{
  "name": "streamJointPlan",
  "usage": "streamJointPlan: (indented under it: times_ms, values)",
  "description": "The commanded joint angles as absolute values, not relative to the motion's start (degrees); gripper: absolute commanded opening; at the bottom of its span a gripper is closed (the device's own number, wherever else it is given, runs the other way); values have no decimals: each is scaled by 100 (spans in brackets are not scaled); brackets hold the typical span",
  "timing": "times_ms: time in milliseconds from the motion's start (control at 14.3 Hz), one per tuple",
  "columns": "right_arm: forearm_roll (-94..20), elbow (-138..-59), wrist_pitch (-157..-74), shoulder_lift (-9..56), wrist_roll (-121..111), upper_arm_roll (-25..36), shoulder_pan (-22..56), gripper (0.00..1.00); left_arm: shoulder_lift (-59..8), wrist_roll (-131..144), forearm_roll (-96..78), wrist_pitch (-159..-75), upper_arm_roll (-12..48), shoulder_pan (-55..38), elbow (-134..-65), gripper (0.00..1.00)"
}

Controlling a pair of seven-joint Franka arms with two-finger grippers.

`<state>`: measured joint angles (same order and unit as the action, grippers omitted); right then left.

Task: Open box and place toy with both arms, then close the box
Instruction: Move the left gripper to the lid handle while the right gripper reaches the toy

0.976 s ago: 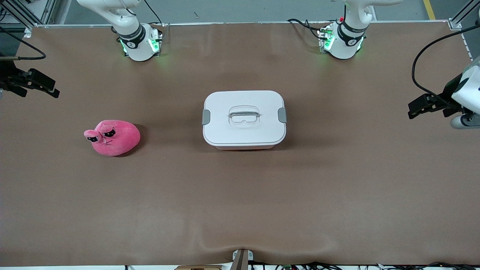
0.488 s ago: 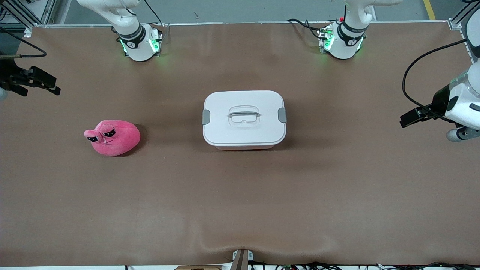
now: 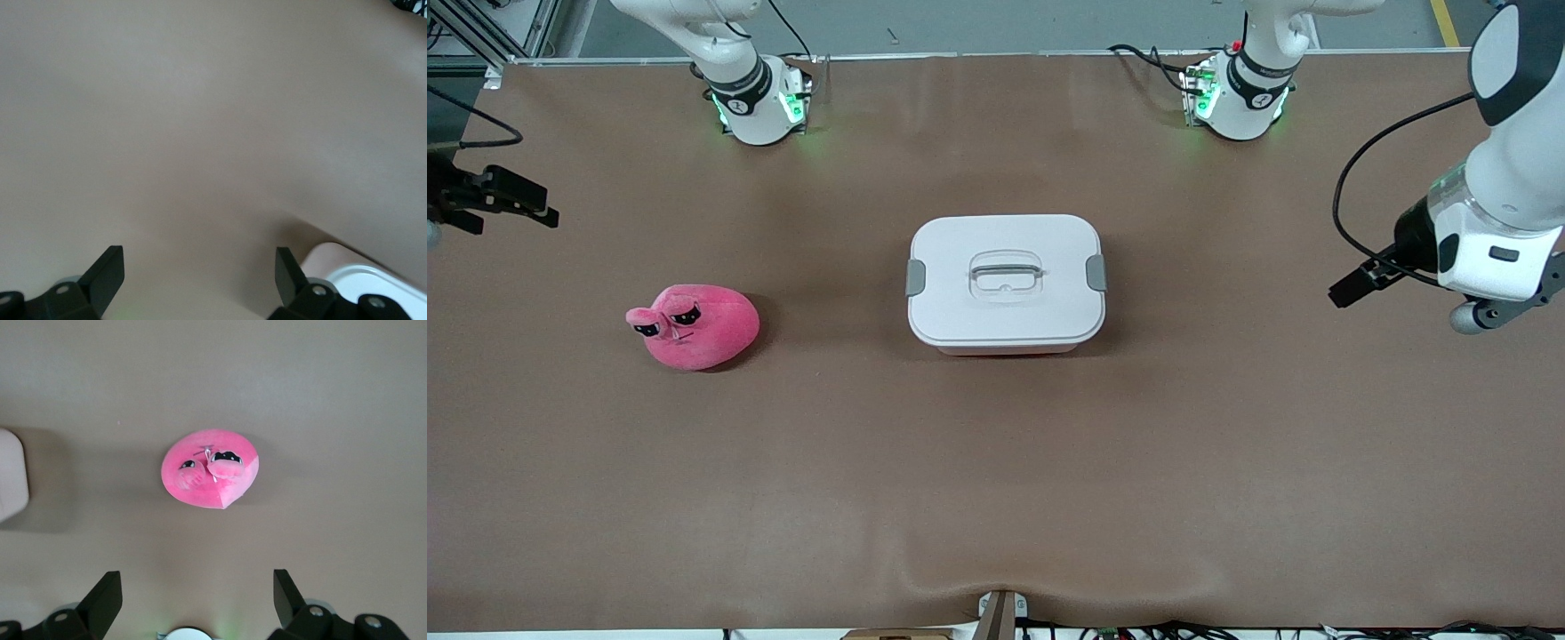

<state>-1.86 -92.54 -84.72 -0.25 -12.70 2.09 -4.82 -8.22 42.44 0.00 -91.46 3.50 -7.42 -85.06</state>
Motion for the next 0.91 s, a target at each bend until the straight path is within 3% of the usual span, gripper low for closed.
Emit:
streamJointPlan:
  times_ms: [0,349,836]
  values:
    - [-316,-9229,-8464,167,-1670,149,-624,100,-888,5068,-211,-9053,570,-729,-8358,100]
    - [-299,-9264,-8464,553,-1679,123,-571,100,-975,6686,-229,-9053,1150,-729,-8367,100]
    - [-264,-9886,-8954,703,-2634,123,-387,100,-1247,7583,-545,-9439,1292,-817,-8367,100]
